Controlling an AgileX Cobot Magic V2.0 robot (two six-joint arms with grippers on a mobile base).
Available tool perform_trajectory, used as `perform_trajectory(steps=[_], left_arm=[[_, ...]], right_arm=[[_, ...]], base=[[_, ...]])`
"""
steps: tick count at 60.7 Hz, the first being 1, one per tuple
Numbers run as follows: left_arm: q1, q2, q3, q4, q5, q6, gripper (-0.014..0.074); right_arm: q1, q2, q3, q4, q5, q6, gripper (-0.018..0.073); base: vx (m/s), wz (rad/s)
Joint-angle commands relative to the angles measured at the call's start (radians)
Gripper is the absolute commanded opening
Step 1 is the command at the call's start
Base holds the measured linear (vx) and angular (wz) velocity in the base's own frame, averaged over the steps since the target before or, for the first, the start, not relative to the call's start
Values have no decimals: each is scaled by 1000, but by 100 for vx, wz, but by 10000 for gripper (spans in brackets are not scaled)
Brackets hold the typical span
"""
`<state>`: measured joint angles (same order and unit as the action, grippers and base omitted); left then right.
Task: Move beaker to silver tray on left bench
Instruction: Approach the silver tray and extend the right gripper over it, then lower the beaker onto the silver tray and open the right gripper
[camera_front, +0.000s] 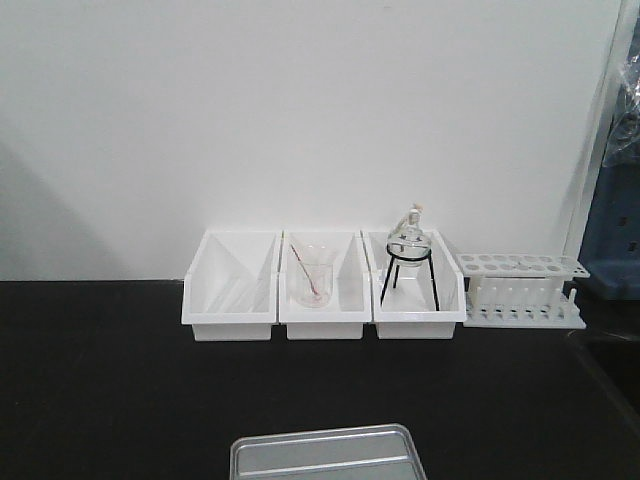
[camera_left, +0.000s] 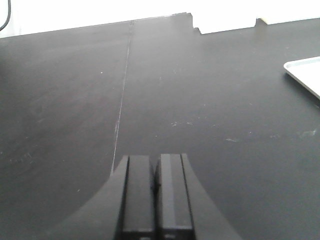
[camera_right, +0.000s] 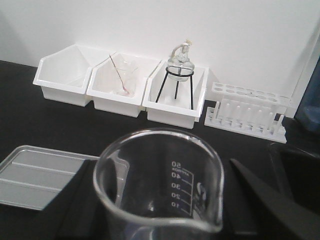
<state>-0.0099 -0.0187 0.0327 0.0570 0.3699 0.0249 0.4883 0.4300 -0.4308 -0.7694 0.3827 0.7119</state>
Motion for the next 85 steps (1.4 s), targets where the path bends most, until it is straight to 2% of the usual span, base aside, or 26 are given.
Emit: perform_trajectory(steps=[1, 16, 24, 31, 36, 46, 49, 54, 59, 63, 85], left_arm=[[-6, -7, 20, -3, -75, -2, 1], [-6, -7, 20, -3, -75, -2, 1], [-6, -7, 20, -3, -75, -2, 1], [-6, -7, 20, -3, -75, -2, 1], [-6, -7, 20, -3, -75, -2, 1], [-6, -7, 20, -3, -75, -2, 1], [-6, -7, 20, -3, -75, -2, 1], [-6, -7, 20, -3, -75, -2, 1], [-6, -7, 20, -3, -75, -2, 1], [-6, -7, 20, -3, -75, -2, 1], [-6, -7, 20, -3, -75, -2, 1]], right_arm=[[-3, 5, -30, -32, -58, 2, -11], [-3, 7, -30, -34, -96, 2, -11], [-3, 64, -30, -75, -260, 5, -11], [-7, 221, -30, -89, -402, 34, -11], [-37, 363, -30, -62, -550, 80, -11], [-158, 641, -30, 60, -1012, 73, -11], [-186, 721, -31, 102, -1110, 55, -11], [-225, 854, -42, 138, -1237, -57, -11], [-227, 968, -75, 137, -1270, -199, -11], [-220, 1047, -110, 144, -1272, -271, -11], [-219, 1471, -387, 133, -1356, -288, -11]], base=[[0, 0], [0, 0], [0, 0], [0, 0], [0, 0], [0, 0], [0, 0], [0, 0], [0, 0], [0, 0], [0, 0]])
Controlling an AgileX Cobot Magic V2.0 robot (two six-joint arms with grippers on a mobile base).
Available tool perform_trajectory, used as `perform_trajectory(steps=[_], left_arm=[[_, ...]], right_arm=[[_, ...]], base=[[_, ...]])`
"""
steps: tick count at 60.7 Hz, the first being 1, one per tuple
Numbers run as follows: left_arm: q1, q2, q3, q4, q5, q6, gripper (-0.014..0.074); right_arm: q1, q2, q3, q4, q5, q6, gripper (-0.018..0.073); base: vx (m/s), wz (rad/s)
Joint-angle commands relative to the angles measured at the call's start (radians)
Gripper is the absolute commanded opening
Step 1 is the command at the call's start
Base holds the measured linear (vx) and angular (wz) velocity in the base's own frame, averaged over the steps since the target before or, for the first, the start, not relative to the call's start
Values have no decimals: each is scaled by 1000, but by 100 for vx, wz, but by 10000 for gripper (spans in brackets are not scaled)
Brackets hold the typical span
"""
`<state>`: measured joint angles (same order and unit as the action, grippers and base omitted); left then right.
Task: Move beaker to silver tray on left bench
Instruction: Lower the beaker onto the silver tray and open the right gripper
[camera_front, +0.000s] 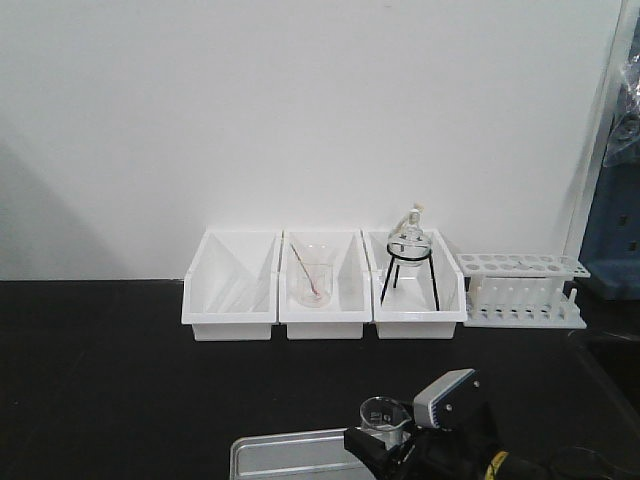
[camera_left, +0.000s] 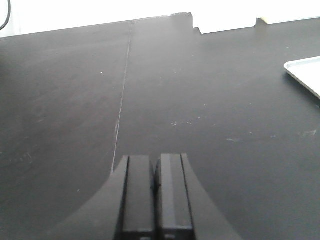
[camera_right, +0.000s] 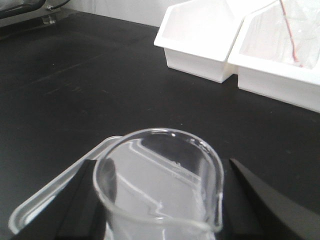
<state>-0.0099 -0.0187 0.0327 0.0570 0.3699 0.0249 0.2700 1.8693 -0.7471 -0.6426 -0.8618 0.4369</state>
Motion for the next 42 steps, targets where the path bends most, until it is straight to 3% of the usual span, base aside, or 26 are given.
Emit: perform_trajectory(steps=[1, 15, 27, 42], left_arm=[[-6, -7, 20, -3, -75, -2, 1], [-6, -7, 20, -3, -75, -2, 1], [-6, -7, 20, -3, -75, -2, 1], [-6, -7, 20, -3, -75, -2, 1]], right_arm=[[0, 45, -80, 2, -115, -13, -11], [0, 214, -196, -128, -134, -40, -7], [0, 244, -208, -136, -123, -77, 14], [0, 244, -208, -138, -111, -92, 154]], base=[[0, 0], [0, 0], [0, 0], [0, 0]])
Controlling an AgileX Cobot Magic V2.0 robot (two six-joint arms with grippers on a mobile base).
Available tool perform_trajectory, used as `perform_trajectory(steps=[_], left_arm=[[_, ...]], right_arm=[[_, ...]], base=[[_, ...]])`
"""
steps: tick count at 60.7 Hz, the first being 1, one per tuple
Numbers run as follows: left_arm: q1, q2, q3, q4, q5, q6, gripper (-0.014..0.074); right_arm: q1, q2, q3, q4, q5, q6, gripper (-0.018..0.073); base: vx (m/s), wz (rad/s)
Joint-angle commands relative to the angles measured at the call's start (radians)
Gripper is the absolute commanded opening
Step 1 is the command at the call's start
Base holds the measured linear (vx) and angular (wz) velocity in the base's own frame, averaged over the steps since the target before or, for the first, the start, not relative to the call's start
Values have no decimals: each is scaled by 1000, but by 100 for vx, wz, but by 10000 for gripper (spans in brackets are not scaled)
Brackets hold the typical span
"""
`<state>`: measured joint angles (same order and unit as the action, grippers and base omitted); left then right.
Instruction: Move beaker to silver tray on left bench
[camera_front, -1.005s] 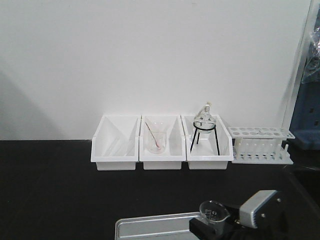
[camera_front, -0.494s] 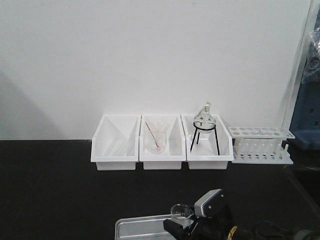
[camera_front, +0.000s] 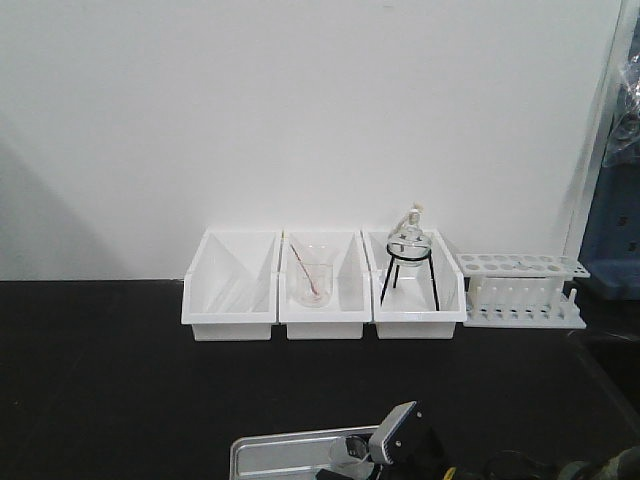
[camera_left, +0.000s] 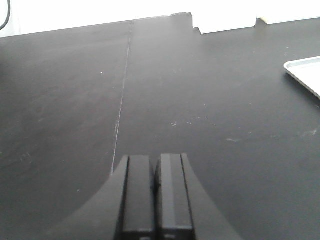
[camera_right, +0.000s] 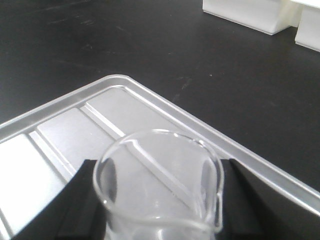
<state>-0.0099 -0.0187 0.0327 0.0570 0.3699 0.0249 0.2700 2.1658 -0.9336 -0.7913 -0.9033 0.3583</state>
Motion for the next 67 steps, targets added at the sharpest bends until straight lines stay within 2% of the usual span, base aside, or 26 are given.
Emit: perform_trajectory(steps=[1, 6, 20, 26, 31, 52, 57, 60, 67], left_arm=[[-6, -7, 20, -3, -75, -2, 1], [-6, -7, 20, -3, -75, -2, 1], [-6, -7, 20, -3, -75, -2, 1], [-6, -7, 20, -3, -75, -2, 1], [-6, -7, 20, -3, -75, -2, 1], [-6, -7, 20, -3, -75, -2, 1], [-6, -7, 20, -3, -75, -2, 1], [-6, -7, 20, -3, -75, -2, 1], [-6, -7, 20, -3, -75, -2, 1]], right_arm=[[0, -53, -21, 11, -69, -12, 176], [0, -53, -21, 8, -69, -7, 258], [0, -53, -21, 13, -76, 7, 563], [0, -56, -21, 18, -78, 7, 650], [0, -72, -21, 19, -80, 7, 680], [0, -232, -21, 19, -49, 25, 624], [0, -301, -21, 19, 0, 100, 576], [0, -350, -21, 15, 44, 184, 528], [0, -499, -21, -61, 184, 382, 324]], base=[[0, 0], [0, 0], [0, 0], [0, 0], [0, 0], [0, 0], [0, 0], [0, 0], [0, 0]])
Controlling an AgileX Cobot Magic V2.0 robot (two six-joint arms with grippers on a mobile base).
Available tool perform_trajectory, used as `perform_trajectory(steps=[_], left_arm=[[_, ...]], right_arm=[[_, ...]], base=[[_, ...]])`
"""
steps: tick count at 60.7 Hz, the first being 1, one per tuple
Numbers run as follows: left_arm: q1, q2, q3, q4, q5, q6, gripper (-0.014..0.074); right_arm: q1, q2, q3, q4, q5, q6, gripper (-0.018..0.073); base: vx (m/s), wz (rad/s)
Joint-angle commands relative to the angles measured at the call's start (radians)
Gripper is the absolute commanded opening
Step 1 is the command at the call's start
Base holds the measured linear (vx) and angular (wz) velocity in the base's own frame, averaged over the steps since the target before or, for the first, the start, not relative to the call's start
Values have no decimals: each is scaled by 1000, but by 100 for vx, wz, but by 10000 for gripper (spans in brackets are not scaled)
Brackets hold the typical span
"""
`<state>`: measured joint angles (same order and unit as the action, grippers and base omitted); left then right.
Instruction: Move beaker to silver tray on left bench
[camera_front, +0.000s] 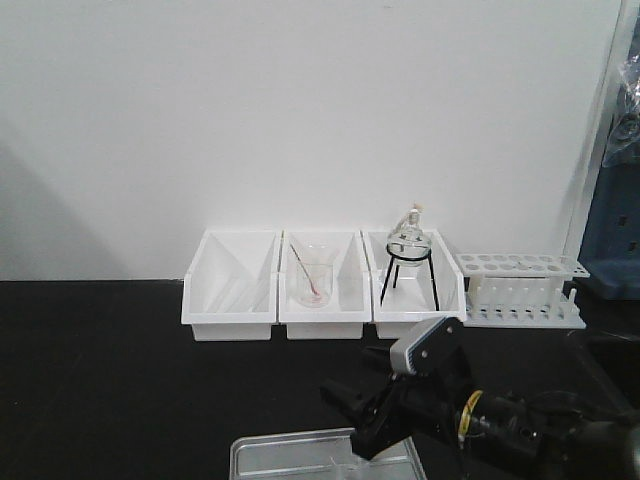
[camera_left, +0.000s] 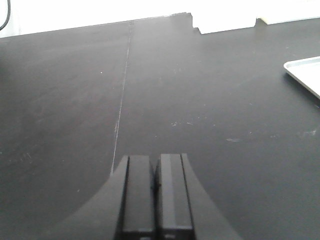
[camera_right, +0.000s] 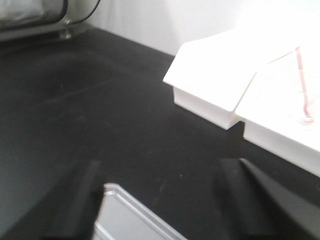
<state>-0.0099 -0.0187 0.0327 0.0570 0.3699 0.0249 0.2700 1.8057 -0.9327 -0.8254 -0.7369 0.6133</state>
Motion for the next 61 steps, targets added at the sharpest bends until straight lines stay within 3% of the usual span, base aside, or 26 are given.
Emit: perform_trajectory(steps=[1, 9, 19, 26, 37, 61], left_arm=[[-6, -7, 20, -3, -75, -2, 1], [-6, -7, 20, -3, -75, -2, 1], [-6, -7, 20, -3, -75, -2, 1], [-6, -7, 20, -3, -75, -2, 1], [-6, -7, 20, -3, -75, -2, 1], [-6, -7, 20, -3, -75, -2, 1]], right_arm=[[0, -158, -22, -44, 48, 155, 293], [0, -355, -22, -289, 243, 421, -21], [-10, -571, 12, -645, 309, 742, -15], [-14, -698, 74, -791, 334, 875, -14], [-13, -821, 153, -927, 341, 895, -13], [-13, -882, 175, -933, 333, 895, -11]], base=[[0, 0], [0, 0], [0, 0], [0, 0], [0, 0], [0, 0]])
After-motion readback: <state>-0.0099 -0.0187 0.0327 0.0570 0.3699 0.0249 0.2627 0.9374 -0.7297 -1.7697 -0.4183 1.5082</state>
